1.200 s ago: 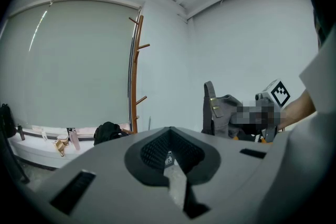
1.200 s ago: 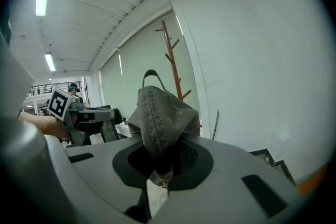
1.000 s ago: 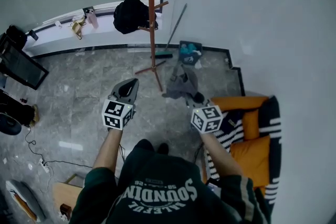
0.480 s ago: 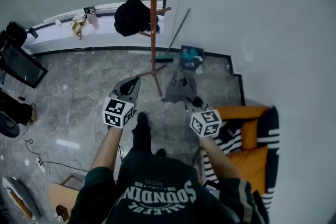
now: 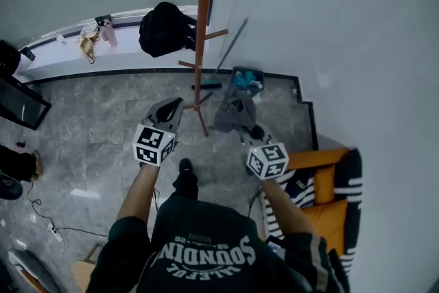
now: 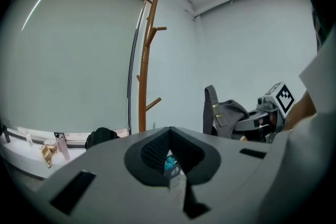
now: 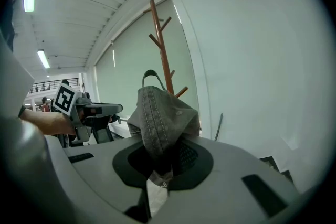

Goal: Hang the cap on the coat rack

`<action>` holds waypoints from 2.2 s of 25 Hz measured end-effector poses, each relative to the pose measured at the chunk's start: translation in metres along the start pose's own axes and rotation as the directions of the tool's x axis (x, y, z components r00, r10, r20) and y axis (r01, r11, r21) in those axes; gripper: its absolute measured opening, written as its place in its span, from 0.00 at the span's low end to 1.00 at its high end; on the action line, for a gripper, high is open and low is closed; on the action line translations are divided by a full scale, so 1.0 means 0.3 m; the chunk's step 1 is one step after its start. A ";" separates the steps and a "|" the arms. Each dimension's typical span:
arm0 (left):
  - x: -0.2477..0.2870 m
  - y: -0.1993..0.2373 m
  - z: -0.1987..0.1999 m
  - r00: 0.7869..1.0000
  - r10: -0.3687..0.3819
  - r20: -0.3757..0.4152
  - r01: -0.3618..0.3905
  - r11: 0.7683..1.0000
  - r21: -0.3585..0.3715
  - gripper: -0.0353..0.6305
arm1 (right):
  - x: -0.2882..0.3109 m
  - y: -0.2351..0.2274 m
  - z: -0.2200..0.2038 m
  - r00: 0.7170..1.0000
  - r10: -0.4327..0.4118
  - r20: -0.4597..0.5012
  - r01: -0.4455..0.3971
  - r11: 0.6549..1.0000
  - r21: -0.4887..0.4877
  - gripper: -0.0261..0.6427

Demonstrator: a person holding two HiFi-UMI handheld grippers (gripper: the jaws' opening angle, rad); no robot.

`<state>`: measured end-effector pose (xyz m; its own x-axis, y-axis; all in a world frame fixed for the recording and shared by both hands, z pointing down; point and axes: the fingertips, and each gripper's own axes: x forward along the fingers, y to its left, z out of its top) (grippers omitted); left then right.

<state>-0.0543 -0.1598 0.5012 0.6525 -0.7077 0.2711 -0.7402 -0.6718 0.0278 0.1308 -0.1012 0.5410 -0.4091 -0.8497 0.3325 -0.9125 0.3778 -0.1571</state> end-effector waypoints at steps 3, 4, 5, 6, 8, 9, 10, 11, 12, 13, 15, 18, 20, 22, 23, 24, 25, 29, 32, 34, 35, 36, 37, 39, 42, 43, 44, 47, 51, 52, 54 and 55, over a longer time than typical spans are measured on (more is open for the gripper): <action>0.073 0.092 0.021 1.000 -0.021 -0.001 0.021 1.000 -0.004 0.05 | 0.095 -0.014 0.047 1.000 -0.019 -0.010 0.019 1.000 0.006 0.07; 0.096 0.116 0.027 1.000 -0.028 -0.001 0.028 1.000 -0.005 0.05 | 0.122 -0.021 0.058 1.000 -0.023 -0.012 0.023 1.000 0.008 0.07; 0.119 0.139 0.032 0.999 -0.035 -0.001 0.035 0.999 -0.005 0.05 | 0.149 -0.028 0.069 1.000 -0.027 -0.013 0.027 1.000 0.009 0.07; 0.140 0.161 0.037 0.999 -0.042 -0.001 0.042 0.999 -0.003 0.05 | 0.175 -0.035 0.078 0.999 -0.031 -0.013 0.031 0.999 0.010 0.07; 0.171 0.203 0.041 0.998 -0.056 -0.002 0.056 0.998 0.001 0.05 | 0.222 -0.044 0.087 0.999 -0.042 -0.012 0.042 0.999 0.012 0.07; 0.181 0.224 0.041 0.998 -0.062 -0.003 0.062 0.998 0.002 0.05 | 0.242 -0.045 0.090 0.999 -0.049 -0.013 0.050 0.999 0.013 0.07; 0.190 0.245 0.041 0.998 -0.067 -0.004 0.067 0.998 0.002 0.05 | 0.260 -0.045 0.094 0.998 -0.057 -0.014 0.057 0.998 0.014 0.07; 0.199 0.264 0.042 0.997 -0.072 -0.005 0.072 0.997 0.003 0.05 | 0.276 -0.046 0.098 0.998 -0.063 -0.012 0.063 0.998 0.015 0.07; 0.209 0.280 0.044 0.997 -0.077 -0.006 0.077 0.997 0.005 0.05 | 0.291 -0.048 0.101 0.998 -0.068 -0.010 0.069 0.998 0.015 0.07; 0.219 0.293 0.046 0.997 -0.083 -0.007 0.083 0.997 0.007 0.05 | 0.304 -0.049 0.104 0.997 -0.072 -0.008 0.072 0.997 0.018 0.07; 0.240 0.311 0.049 0.995 -0.095 -0.010 0.095 0.995 0.009 0.05 | 0.324 -0.047 0.107 0.997 -0.077 -0.011 0.077 0.997 0.026 0.07; 0.263 0.323 0.052 0.993 -0.115 -0.016 0.116 0.993 0.009 0.05 | 0.338 -0.046 0.112 0.996 -0.085 -0.018 0.086 0.996 0.023 0.07; 0.276 0.325 0.054 0.992 -0.126 -0.018 0.126 0.992 0.010 0.05 | 0.341 -0.050 0.115 0.995 -0.093 -0.024 0.093 0.995 0.023 0.07; 0.294 0.325 0.059 0.991 -0.134 -0.018 0.134 0.991 0.009 0.05 | 0.342 -0.063 0.117 0.995 -0.101 -0.024 0.101 0.994 0.027 0.07; 0.302 0.323 0.063 0.990 -0.138 -0.018 0.138 0.990 0.010 0.05 | 0.342 -0.070 0.118 0.994 -0.103 -0.022 0.104 0.994 0.028 0.07; 0.308 0.319 0.065 0.990 -0.141 -0.017 0.141 0.990 0.009 0.05 | 0.340 -0.077 0.119 0.994 -0.104 -0.019 0.104 0.994 0.028 0.07; 0.311 0.315 0.068 0.990 -0.143 -0.017 0.143 0.990 0.009 0.05 | 0.338 -0.083 0.119 0.995 -0.103 -0.016 0.104 0.994 0.029 0.07; 0.329 0.300 0.078 0.989 -0.147 -0.019 0.147 0.989 0.008 0.05 | 0.331 -0.114 0.140 0.995 -0.101 -0.011 0.101 0.994 0.030 0.07; 0.374 0.302 0.092 0.990 -0.138 -0.021 0.138 0.990 0.019 0.05 | 0.349 -0.166 0.174 0.997 -0.082 -0.006 0.082 0.996 0.033 0.07; 0.396 0.305 0.100 0.991 -0.132 -0.026 0.132 0.991 0.011 0.05 | 0.364 -0.197 0.199 0.998 -0.067 0.003 0.066 0.997 0.027 0.07; 0.396 0.304 0.103 0.991 -0.130 -0.028 0.130 0.992 0.004 0.05 | 0.367 -0.203 0.212 0.998 -0.060 0.008 0.060 0.998 0.025 0.07; 0.392 0.303 0.106 0.991 -0.127 -0.029 0.127 0.992 0.001 0.05 | 0.367 -0.205 0.224 0.998 -0.055 0.011 0.055 0.998 0.025 0.07; 0.389 0.304 0.110 0.992 -0.123 -0.027 0.123 0.992 0.003 0.05 | 0.368 -0.209 0.233 0.999 -0.052 0.014 0.051 0.998 0.025 0.07; 0.384 0.311 0.115 0.994 -0.110 -0.020 0.110 0.994 0.013 0.05 | 0.374 -0.219 0.249 0.999 -0.046 0.018 0.045 0.999 0.022 0.07; 0.370 0.312 0.106 0.996 -0.093 -0.017 0.093 0.996 0.013 0.05 | 0.380 -0.223 0.265 0.999 -0.028 0.027 0.028 1.000 0.000 0.07; 0.365 0.307 0.098 0.996 -0.088 -0.017 0.089 0.996 0.012 0.05 | 0.380 -0.225 0.264 0.999 -0.024 0.029 0.024 1.000 -0.004 0.07; 0.358 0.302 0.088 0.996 -0.084 -0.017 0.085 0.996 0.011 0.05 | 0.381 -0.226 0.261 0.999 -0.021 0.031 0.021 1.000 -0.005 0.07; 0.352 0.293 0.062 0.997 -0.073 -0.023 0.073 0.997 0.003 0.05 | 0.401 -0.244 0.257 0.999 -0.007 0.031 0.007 1.000 -0.004 0.07; 0.413 0.315 0.068 0.997 -0.054 -0.051 0.054 0.998 -0.014 0.05 | 0.483 -0.327 0.303 0.999 0.050 -0.017 -0.050 0.999 -0.012 0.07; 0.420 0.318 0.065 0.997 -0.050 -0.060 0.049 0.999 -0.021 0.05 | 0.502 -0.344 0.306 0.997 0.064 -0.032 -0.065 0.998 -0.015 0.07; 0.421 0.320 0.048 0.996 -0.039 -0.074 0.037 0.999 -0.035 0.05 | 0.530 -0.372 0.299 0.995 0.083 -0.057 -0.085 0.996 -0.017 0.07; 0.419 0.325 0.039 0.996 -0.032 -0.079 0.029 0.999 -0.038 0.05 | 0.545 -0.383 0.294 0.994 0.089 -0.067 -0.091 0.996 -0.014 0.07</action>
<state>-0.0427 -0.3168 0.5266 0.6608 -0.6665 0.3453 -0.7268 -0.6830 0.0724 0.1695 -0.3159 0.5315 -0.4887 -0.7860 0.3786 -0.8717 0.4584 -0.1733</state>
